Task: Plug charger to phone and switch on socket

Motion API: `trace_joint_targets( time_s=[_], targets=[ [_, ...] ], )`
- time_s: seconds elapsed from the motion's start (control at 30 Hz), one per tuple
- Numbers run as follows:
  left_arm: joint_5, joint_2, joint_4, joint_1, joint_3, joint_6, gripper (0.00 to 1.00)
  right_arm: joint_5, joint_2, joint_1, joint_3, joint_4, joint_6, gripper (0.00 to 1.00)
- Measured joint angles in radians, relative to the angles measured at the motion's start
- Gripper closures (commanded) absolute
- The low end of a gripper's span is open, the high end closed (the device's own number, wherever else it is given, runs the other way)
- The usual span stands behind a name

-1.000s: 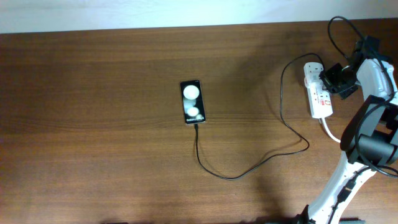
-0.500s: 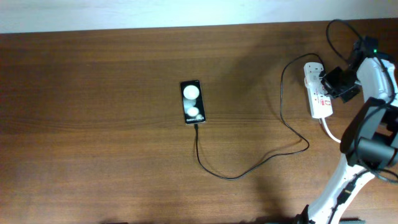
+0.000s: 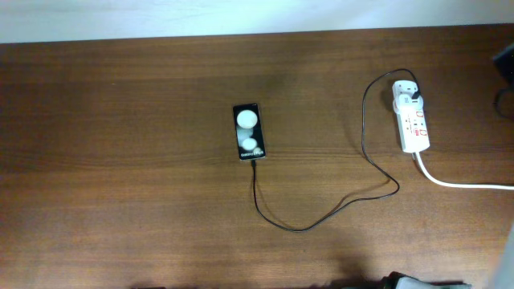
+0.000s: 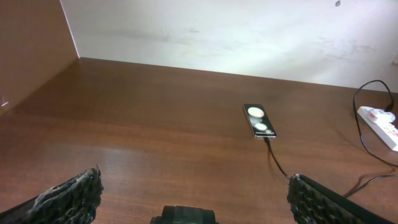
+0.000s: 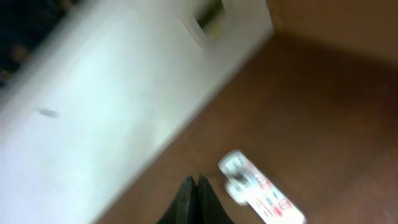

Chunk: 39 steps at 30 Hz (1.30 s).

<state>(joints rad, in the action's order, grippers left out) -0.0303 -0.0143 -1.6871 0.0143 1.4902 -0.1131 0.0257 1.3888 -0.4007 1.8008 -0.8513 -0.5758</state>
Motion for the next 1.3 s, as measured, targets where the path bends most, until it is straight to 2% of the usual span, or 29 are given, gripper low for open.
trace_joint_targets(
  time_s=[0.17,0.23,0.3,0.43,0.6,0.83,0.97,1.2,1.3],
  targets=[
    [0.000,0.000,0.000,0.000,0.000,0.000,0.01,0.014,-0.199,0.000,0.000,0.154,-0.001,0.96],
    [-0.006,0.000,0.008,0.000,-0.001,0.000,0.01,0.023,-0.246,0.000,0.000,0.161,-0.001,0.96],
    [-0.016,0.000,0.055,0.000,-0.006,0.000,0.01,0.027,-0.302,0.000,0.000,0.141,-0.002,0.96],
    [-0.027,0.004,0.243,0.000,-0.084,0.000,0.01,0.028,-0.385,0.017,-0.002,0.116,-0.001,0.96],
    [-0.030,0.004,0.497,0.000,-0.326,0.000,0.01,0.032,-0.481,0.132,-0.025,0.113,0.001,0.96],
    [0.002,0.003,1.067,0.000,-0.786,-0.004,0.01,0.039,-0.562,0.285,-0.097,0.126,0.009,0.96],
    [0.041,0.002,1.324,0.000,-1.044,-0.003,0.01,0.039,-0.652,0.319,-0.165,0.167,0.009,0.96],
    [0.057,0.000,1.455,0.000,-1.286,-0.003,0.01,0.039,-0.770,0.320,-0.254,0.213,0.009,0.96],
    [0.057,0.000,1.575,0.000,-1.339,-0.003,0.01,0.039,-0.792,0.320,-0.255,0.217,0.010,0.96]
  ],
)
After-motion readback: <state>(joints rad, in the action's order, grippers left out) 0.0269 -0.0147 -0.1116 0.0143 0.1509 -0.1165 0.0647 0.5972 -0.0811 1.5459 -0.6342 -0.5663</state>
